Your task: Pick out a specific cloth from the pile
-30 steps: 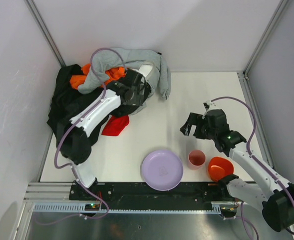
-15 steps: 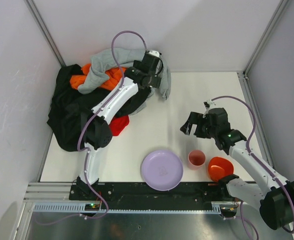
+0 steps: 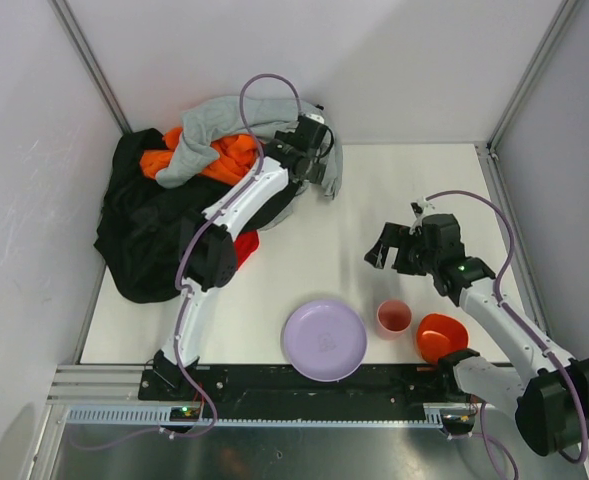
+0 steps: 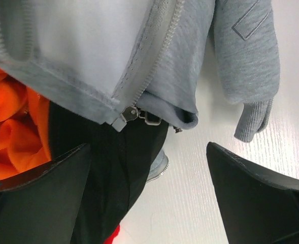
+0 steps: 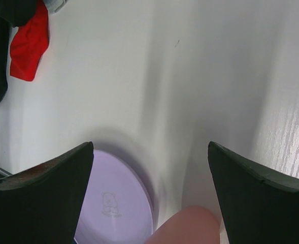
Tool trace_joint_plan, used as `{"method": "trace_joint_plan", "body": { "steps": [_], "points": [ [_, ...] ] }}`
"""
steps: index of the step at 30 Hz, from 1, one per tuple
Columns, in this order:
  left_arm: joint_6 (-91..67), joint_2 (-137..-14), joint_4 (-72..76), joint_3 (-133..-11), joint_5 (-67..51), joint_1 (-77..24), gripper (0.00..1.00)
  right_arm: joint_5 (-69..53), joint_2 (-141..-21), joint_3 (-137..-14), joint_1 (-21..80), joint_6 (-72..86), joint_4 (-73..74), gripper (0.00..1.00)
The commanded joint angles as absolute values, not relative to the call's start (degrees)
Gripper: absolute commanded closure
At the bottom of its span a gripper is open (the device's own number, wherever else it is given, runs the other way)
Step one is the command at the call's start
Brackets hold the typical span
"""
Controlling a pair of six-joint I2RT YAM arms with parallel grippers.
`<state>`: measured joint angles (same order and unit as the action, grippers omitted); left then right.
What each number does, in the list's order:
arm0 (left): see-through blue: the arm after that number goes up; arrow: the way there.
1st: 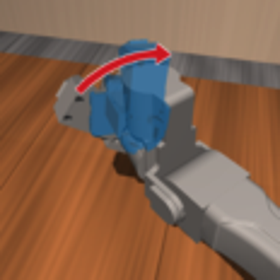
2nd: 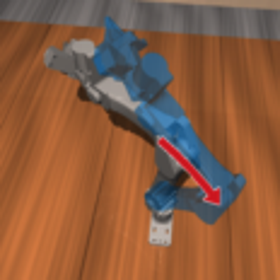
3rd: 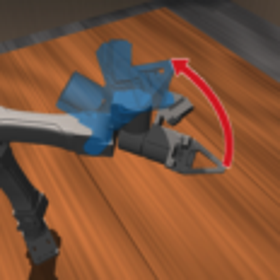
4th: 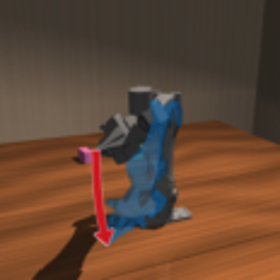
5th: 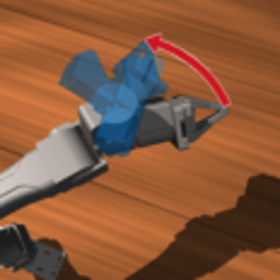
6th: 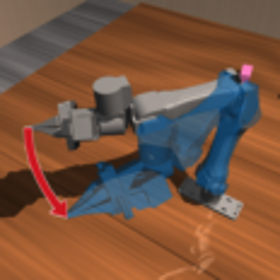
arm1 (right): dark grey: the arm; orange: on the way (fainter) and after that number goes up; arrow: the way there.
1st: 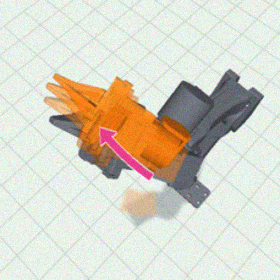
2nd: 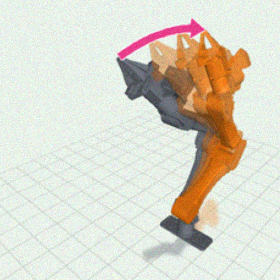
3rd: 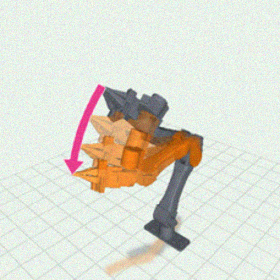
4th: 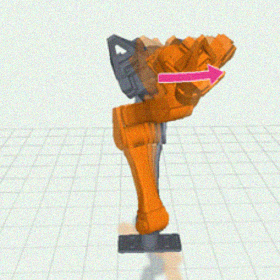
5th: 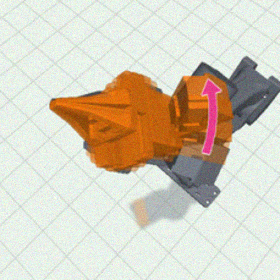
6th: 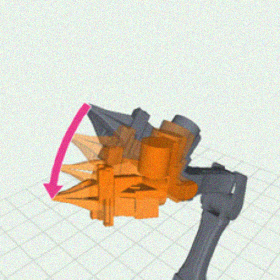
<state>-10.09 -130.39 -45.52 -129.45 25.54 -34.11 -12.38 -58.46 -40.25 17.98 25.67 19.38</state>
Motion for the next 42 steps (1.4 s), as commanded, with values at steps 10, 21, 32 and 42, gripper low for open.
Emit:
{"method": "trace_joint_plan", "body": {
  "steps": [10, 21, 32, 42],
  "points": [
    [-12.3, -141.12, -42.67, -139.87, 27.06, -33.23, 0.0, -14.27, -62.17, -42.86, 17.08, 22.87, 18.16, 0.01],
    [-15.11, -146.07, -39.82, -140.18, 26.57, -30.33, 0.06, -16.79, -67.28, -42.89, 17.04, 23.19, 16.74, 0.01],
    [-13.16, -145.7, -38.03, -139.07, 25.4, -30.06, 0.78, -17.26, -69.25, -42.89, 17.58, 24.07, 15.52, 0.01],
    [-13.32, -140.24, -37.12, -135.53, 21.48, -30.1, 0.99, -16.58, -68.26, -42.88, 17.8, 23.99, 16.31, 0.01]
  ]
}}
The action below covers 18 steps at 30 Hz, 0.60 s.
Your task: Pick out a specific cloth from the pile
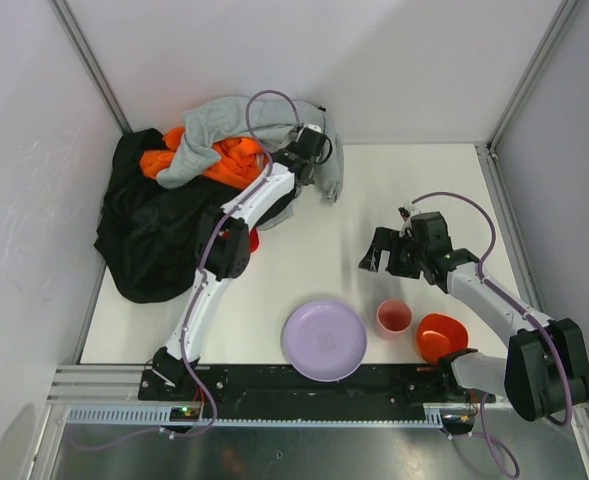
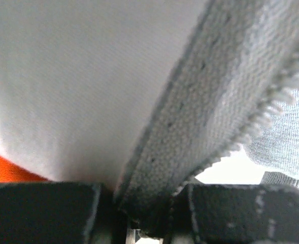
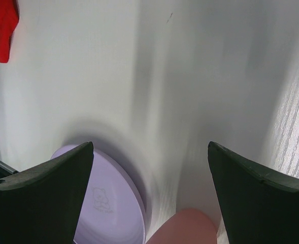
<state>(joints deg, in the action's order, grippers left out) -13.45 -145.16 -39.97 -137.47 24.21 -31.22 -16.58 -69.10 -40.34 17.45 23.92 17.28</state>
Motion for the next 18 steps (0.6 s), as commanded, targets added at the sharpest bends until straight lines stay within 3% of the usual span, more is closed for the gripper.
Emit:
{"method": "trace_joint_plan", "body": {
  "steps": [1, 18],
  "points": [
    [-13.65, -139.07, -36.97, -134.34, 20.85, -30.17, 0.99, -16.55, -68.27, -42.89, 17.82, 24.04, 16.37, 0.01],
    [-16.91, -122.13, -33.19, -108.28, 22.6, -34.54, 0.96, -15.9, -66.14, -42.89, 19.19, 24.17, 17.72, 0.01]
  ]
}}
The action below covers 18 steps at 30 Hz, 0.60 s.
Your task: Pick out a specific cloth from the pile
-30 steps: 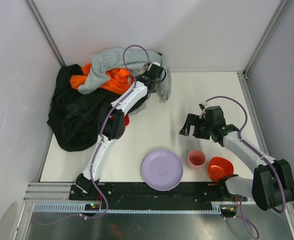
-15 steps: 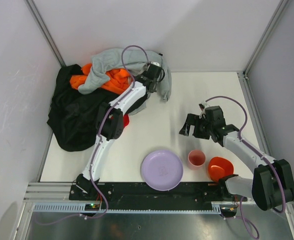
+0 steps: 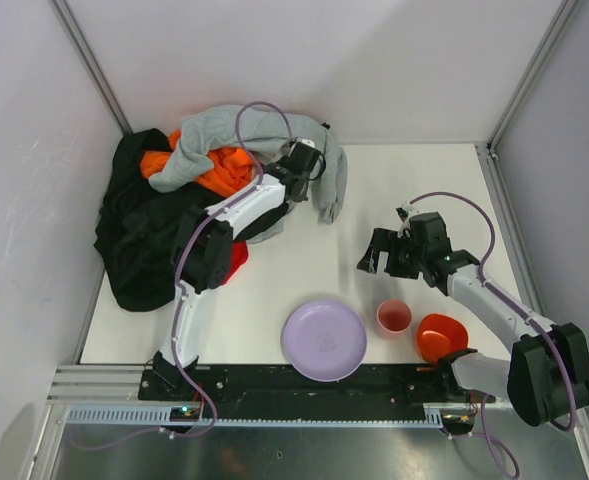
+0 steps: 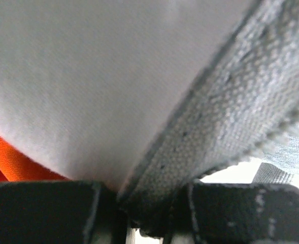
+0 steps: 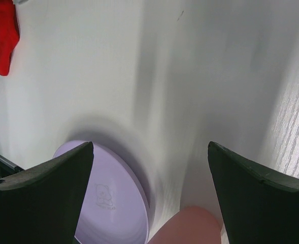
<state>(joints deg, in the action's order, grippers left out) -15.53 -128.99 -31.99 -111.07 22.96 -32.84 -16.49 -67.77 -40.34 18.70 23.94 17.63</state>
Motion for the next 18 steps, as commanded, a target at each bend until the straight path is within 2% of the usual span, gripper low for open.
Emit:
{"method": "trace_joint_plan", "body": {
  "steps": [1, 3, 6, 9, 12, 18],
  "points": [
    [-16.81, -121.75, -32.99, -107.93, 22.11, -34.59, 0.92, -15.81, -66.03, -42.89, 19.22, 24.17, 17.74, 0.01],
    [-16.68, -121.14, -32.77, -107.82, 20.97, -34.62, 0.76, -15.75, -65.77, -42.89, 19.31, 24.24, 17.77, 0.01],
    [-16.84, -120.1, -32.41, -107.7, 18.62, -34.57, 0.42, -15.59, -65.3, -42.89, 19.45, 24.32, 17.9, 0.01],
    [-17.47, -118.82, -31.79, -107.35, 15.81, -34.62, 0.2, -15.45, -64.96, -42.88, 19.65, 24.32, 18.04, 0.01],
    [-18.08, -117.59, -30.88, -106.67, 13.69, -34.68, 0.09, -15.25, -64.67, -42.89, 19.76, 24.34, 18.38, 0.01],
    [-18.14, -117.98, -28.27, -105.99, 9.25, -34.99, 0.01, -14.62, -64.47, -42.89, 20.09, 24.2, 19.22, 0.01]
  ]
}}
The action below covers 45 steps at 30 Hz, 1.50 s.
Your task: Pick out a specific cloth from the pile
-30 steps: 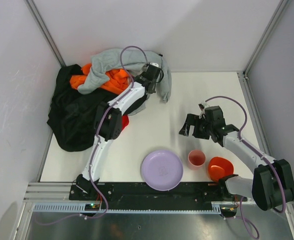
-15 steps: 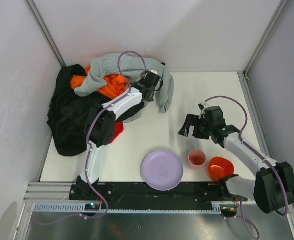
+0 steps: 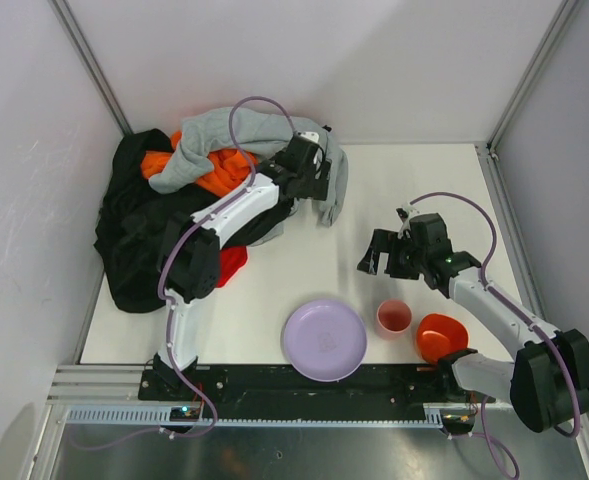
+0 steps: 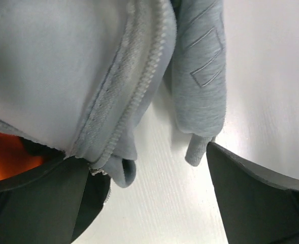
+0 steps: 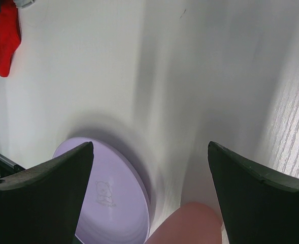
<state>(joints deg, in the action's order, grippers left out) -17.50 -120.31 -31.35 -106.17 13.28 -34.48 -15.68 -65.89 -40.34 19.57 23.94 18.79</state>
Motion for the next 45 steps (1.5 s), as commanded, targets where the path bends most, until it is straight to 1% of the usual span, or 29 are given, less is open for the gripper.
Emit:
{"method": "trace_joint_plan", "body": {
  "steps": [1, 14, 18, 19, 20, 23, 25, 27, 30, 31, 33, 35, 45],
  "points": [
    [-18.12, -118.84, -28.15, -106.47, 9.06, -35.03, 0.01, -14.52, -64.45, -42.89, 20.15, 24.14, 19.45, 0.01],
    [-17.51, -131.6, -28.11, -116.77, 6.48, -35.07, 0.0, -12.53, -64.8, -42.89, 20.3, 22.89, 21.25, 0.01],
    [-17.26, -134.77, -28.06, -118.35, 8.18, -35.07, 0.01, -12.48, -65.38, -42.87, 20.3, 22.72, 21.21, 0.01],
    [-17.2, -135.45, -28.09, -118.5, 8.97, -35.07, 0.02, -12.48, -65.47, -42.88, 20.3, 22.7, 21.2, 0.01],
    [-17.04, -136.02, -28.15, -118.62, 9.8, -35.07, 0.05, -12.44, -65.56, -42.84, 20.3, 22.69, 21.19, 0.01],
    [-16.59, -137.38, -28.18, -118.87, 12.91, -35.07, 0.22, -12.38, -65.99, -42.88, 20.3, 22.61, 21.06, 0.01],
    [-16.3, -138.06, -28.21, -118.9, 14.52, -34.91, 0.38, -12.28, -66.22, -42.87, 20.3, 22.59, 21.02, 0.01],
    [-16.09, -138.53, -28.21, -118.98, 14.68, -34.5, 0.56, -12.3, -66.43, -42.88, 20.3, 22.66, 21.03, 0.01],
    [-16.0, -138.29, -28.21, -118.64, 14.34, -34.05, 0.85, -12.35, -66.56, -42.88, 20.42, 22.82, 21.01, 0.01],
    [-16.04, -137.87, -28.17, -118.47, 14.33, -33.9, 0.92, -12.37, -66.51, -42.88, 20.45, 22.83, 21.01, 0.01],
    [-15.83, -136.8, -28.16, -118.21, 14.2, -33.85, 0.97, -12.39, -66.46, -42.89, 20.52, 22.91, 20.96, 0.0],
    [-15.21, -135.58, -28.11, -118.34, 13.57, -33.84, 0.99, -12.39, -66.41, -42.89, 20.66, 23.0, 20.93, 0.01],
    [-14.83, -128.26, -28.17, -122.42, 10.21, -32.2, 0.99, -12.26, -65.86, -42.89, 21.77, 23.75, 20.98, 0.01]
  ]
}}
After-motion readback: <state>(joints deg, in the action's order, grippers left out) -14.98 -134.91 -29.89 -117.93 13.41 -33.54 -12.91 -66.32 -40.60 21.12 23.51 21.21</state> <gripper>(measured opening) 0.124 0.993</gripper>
